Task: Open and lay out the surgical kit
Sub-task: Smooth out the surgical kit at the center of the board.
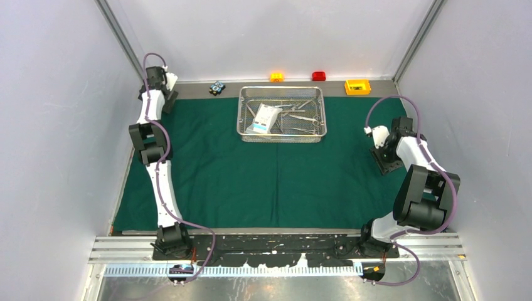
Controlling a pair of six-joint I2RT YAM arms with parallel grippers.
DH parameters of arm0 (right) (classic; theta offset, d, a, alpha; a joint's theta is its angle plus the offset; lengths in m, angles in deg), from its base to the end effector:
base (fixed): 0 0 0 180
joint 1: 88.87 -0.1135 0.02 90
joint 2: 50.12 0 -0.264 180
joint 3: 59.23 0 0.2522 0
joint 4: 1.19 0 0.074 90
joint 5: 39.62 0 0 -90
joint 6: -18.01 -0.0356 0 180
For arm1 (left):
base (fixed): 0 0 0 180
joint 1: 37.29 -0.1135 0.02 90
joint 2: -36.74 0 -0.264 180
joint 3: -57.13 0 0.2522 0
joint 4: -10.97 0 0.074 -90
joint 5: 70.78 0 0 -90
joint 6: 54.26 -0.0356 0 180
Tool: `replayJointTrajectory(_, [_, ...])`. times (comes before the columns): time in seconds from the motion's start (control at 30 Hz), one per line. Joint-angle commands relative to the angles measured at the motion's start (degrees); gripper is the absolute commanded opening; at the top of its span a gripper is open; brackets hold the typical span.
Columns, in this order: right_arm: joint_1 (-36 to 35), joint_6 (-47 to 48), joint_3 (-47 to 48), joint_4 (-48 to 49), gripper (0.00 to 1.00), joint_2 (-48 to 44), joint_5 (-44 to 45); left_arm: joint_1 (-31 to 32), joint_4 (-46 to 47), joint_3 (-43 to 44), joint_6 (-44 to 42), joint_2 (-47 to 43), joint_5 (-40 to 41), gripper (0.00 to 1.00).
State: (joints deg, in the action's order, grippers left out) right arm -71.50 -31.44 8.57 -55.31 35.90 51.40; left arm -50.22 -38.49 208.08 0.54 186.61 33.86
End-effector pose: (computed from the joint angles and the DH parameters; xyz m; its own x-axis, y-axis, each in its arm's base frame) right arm 0.2618 -0.0825 0.1936 -0.8884 -0.4032 -0.2195 -0.3605 0.9088 -0.2101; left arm 0.5560 0.1369 0.1697 -0.8145 0.3852 -0.4338 0.1094 0.8363 0.5373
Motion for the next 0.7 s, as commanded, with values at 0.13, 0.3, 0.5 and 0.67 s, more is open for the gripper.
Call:
replayJointTrajectory(0.13, [0.2, -2.1, 1.2, 0.5, 0.41, -2.6, 0.7, -3.7, -1.7, -0.3, -0.5, 5.2, 2.8, 0.90])
replayJointTrajectory(0.3, [0.2, -4.3, 3.2, -0.5, 0.41, -2.5, -2.6, -3.8, -3.1, -0.3, 3.0, 0.1, -1.3, 0.96])
replayJointTrajectory(0.5, [0.2, -7.5, 4.7, -1.6, 0.42, -3.5, -7.0, -3.2, -6.7, -5.5, 8.3, -10.4, -14.0, 1.00])
replayJointTrajectory(0.67, [0.2, -8.8, 4.0, -0.2, 0.42, -3.7, -8.9, -2.6, -5.9, -18.9, 10.3, -21.2, -20.8, 1.00])
